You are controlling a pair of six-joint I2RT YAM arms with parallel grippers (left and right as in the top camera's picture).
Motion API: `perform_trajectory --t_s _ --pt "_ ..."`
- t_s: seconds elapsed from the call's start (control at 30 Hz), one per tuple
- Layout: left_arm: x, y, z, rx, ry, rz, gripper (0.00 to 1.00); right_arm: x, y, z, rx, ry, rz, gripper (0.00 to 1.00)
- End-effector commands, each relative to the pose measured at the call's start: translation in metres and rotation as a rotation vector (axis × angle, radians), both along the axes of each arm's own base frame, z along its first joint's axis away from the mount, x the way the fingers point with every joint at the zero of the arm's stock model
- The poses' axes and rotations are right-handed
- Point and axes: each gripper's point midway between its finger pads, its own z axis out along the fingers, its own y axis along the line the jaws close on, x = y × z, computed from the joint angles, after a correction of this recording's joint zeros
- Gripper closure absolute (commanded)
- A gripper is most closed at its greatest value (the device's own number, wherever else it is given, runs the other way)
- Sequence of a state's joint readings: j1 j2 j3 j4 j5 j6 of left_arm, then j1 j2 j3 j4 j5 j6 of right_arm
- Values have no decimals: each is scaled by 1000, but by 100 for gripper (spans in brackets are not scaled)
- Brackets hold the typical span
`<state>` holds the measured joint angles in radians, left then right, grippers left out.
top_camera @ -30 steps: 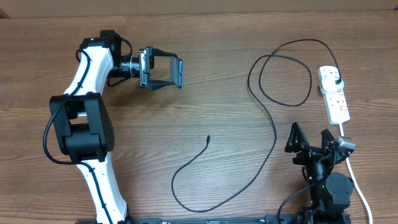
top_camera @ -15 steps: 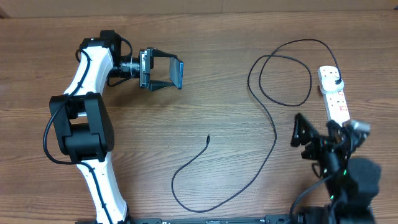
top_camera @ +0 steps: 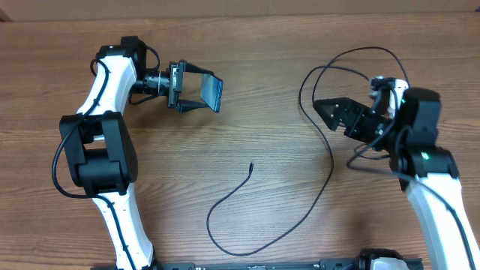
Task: Plug charger to phone and switch on socket
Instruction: 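Move the right gripper toward the phone held by the left gripper, then grasp the phone's edge with the right gripper beside the left gripper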
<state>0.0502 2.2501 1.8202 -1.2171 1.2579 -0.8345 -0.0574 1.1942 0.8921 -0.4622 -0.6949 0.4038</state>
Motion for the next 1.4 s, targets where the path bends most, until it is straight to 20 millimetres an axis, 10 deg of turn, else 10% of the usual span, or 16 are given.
perform_trajectory --t_s 0.0,0.53,1.37 --pt "-1 -4 -9 81 -15 -31 96 3 23 4 208 101 94 0" --pt "-25 -28 -48 350 117 -105 96 -1 75 -60 124 341 78 0" --pt "-49 -92 -55 417 181 -175 96 -12 123 -76 -41 320 3 0"
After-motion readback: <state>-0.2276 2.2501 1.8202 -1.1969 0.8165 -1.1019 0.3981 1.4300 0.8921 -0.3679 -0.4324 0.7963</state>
